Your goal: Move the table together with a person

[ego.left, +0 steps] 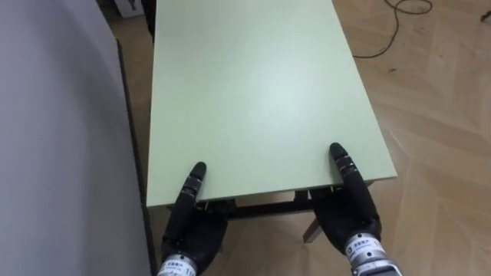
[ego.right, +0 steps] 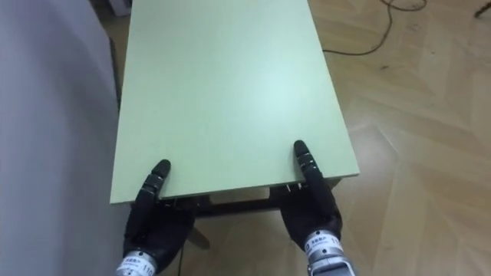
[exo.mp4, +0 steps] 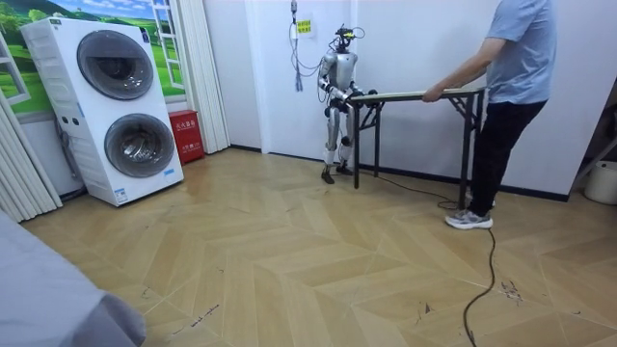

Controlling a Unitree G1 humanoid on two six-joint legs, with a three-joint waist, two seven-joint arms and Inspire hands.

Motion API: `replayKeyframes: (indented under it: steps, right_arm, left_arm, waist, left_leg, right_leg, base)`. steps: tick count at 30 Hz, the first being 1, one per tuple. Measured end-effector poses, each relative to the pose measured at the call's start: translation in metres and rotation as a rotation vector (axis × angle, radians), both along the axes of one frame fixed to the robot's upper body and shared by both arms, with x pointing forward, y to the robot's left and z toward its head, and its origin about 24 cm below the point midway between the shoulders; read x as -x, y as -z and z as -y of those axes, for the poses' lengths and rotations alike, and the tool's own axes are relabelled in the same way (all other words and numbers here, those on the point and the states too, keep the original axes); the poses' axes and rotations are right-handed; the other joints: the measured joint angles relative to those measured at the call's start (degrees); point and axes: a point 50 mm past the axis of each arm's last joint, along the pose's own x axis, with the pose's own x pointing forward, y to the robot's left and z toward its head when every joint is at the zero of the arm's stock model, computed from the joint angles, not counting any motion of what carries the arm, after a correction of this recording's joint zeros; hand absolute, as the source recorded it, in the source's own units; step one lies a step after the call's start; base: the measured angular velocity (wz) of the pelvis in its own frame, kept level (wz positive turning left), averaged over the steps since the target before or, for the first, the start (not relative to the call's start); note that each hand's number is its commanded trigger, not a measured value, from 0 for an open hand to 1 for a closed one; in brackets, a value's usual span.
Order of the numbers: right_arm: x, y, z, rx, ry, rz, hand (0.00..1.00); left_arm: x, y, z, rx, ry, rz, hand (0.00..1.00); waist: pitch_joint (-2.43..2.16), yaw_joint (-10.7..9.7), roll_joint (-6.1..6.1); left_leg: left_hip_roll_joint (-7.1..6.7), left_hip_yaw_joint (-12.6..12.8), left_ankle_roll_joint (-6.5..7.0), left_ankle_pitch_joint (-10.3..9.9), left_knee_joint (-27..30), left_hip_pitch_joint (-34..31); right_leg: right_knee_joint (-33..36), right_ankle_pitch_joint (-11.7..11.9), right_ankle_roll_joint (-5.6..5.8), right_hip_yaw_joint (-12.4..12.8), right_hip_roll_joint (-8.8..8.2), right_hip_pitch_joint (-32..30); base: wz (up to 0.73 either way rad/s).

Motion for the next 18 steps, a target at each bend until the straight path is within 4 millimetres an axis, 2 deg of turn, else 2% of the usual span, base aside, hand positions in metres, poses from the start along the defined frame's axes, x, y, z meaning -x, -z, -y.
replayKeyframes:
  steps: [4,11,18]
  right_arm:
    - [0.0015,0.0015,-0.0007,-0.006,0.0,-0.008,1.0]
    - [0.0028,0.0035,-0.0021,-0.019,-0.001,-0.02,1.0]
    - [0.0032,0.0043,-0.0039,-0.022,-0.009,-0.025,1.0]
  left_arm:
    - [0.0001,0.0002,-0.0024,-0.018,-0.002,0.002,1.0]
    - [-0.0004,0.0001,-0.003,-0.03,-0.001,-0.001,1.0]
    - [-0.0001,0.0007,-0.0029,-0.029,-0.002,-0.011,1.0]
  waist:
    - [-0.01,-0.1,-0.03]
    - [-0.11,-1.5,0.27]
    - [-0.16,-1.0,0.43]
  left_leg:
    - [0.21,0.1,-0.03,0.0,1.2,-0.8]
    - [0.89,3.3,0.05,0.0,3.0,-2.4]
    - [0.14,1.6,0.37,0.2,3.4,-3.5]
  right_leg:
    - [-0.2,-0.2,0.32,-0.3,0.0,1.1]
    - [-0.8,-0.5,0.82,-0.2,-0.12,2.9]
    - [-1.3,-0.6,0.99,-0.3,-0.24,3.5]
  base:
    - [0.33]
    - [0.38]
    - [0.26]
